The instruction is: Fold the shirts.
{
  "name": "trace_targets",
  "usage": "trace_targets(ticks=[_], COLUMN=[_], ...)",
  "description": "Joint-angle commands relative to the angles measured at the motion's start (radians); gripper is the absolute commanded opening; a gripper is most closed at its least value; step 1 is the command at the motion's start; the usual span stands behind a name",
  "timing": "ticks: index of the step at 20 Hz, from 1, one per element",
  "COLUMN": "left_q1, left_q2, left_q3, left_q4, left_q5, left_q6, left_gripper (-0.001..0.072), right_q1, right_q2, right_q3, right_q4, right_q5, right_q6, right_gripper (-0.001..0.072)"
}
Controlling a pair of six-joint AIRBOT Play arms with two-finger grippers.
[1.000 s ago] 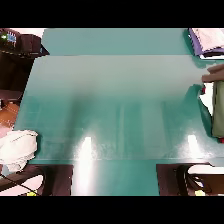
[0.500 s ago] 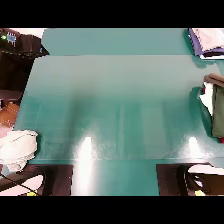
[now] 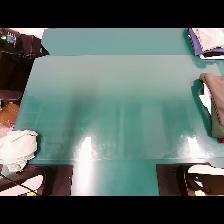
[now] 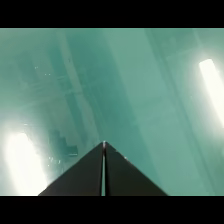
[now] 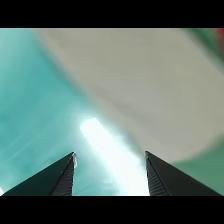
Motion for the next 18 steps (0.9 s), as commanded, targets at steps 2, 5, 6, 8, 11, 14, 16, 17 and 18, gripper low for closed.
trace_targets(ticks=[2, 5, 6, 8, 11, 14, 16, 17, 18], left_q1=[0.0, 0.0, 0.0, 0.0, 0.0, 0.0, 0.0, 0.0, 0.0], left_q2=[0.0, 0.0, 0.0, 0.0, 0.0, 0.0, 0.0, 0.0, 0.0], left_q3=[0.0, 0.0, 0.0, 0.0, 0.0, 0.0, 0.0, 0.0, 0.0], left_q4=[-0.001, -0.001, -0.001, -0.001, -0.001, -0.001, -0.001, -0.001, -0.001], left_q5=[0.004, 0.007, 0.008, 0.007, 0.007, 0.007, 0.007, 0.007, 0.007], left_q6=[0.0, 0.0, 0.0, 0.0, 0.0, 0.0, 0.0, 0.0, 0.0], left_gripper=[0.0026, 0.0026, 0.0026, 0.0026, 0.0026, 0.0026, 0.0026, 0.0026, 0.0026], right_q1=[0.169, 0.391, 0.463, 0.608, 0.784, 0.898, 0.94, 0.95, 0.956], right_q2=[0.0, 0.0, 0.0, 0.0, 0.0, -0.001, -0.001, -0.001, -0.001], right_q3=[0.0, 0.0, 0.0, 0.0, 0.0, 0.0, 0.0, 0.0, 0.0], right_q4=[0.329, 0.376, 0.376, 0.375, 0.372, 0.357, 0.357, 0.359, 0.359], right_q5=[0.035, 0.033, 0.031, 0.006, -0.05, -0.079, -0.079, -0.078, -0.076], right_q6=[0.014, 0.013, 0.013, 0.009, 0.009, 0.009, 0.009, 0.009, 0.01], right_gripper=[0.0469, 0.0223, 0.0118, 0.0015, 0.0015, 0.0015, 0.0015, 0.0015, 0.0015])
